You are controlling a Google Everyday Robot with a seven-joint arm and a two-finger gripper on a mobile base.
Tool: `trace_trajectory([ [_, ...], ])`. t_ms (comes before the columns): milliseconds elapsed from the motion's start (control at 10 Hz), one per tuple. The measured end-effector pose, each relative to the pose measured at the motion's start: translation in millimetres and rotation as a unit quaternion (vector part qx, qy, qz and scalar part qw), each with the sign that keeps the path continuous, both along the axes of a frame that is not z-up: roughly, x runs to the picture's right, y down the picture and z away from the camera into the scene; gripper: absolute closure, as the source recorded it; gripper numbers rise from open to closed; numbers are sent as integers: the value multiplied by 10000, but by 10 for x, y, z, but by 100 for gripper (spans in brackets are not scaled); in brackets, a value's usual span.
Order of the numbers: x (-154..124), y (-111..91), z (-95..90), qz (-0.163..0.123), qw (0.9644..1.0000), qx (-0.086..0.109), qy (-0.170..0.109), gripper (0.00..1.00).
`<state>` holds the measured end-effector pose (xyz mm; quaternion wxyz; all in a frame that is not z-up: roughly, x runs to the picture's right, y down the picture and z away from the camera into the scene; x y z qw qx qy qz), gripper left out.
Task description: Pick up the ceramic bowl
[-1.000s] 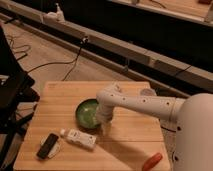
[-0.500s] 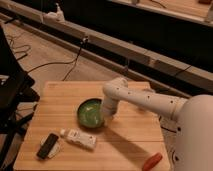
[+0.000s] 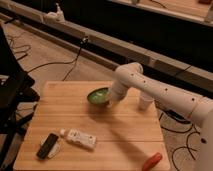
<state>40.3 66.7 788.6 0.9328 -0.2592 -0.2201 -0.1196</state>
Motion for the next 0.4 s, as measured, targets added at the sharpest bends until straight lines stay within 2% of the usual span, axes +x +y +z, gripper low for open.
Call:
trace_trajectory([
  [100, 60, -165, -142, 81, 9998, 178, -53, 100],
  [200, 98, -263, -260, 174, 9994, 262, -128, 100],
  [400, 108, -279, -283, 193, 9993, 275, -142, 100],
])
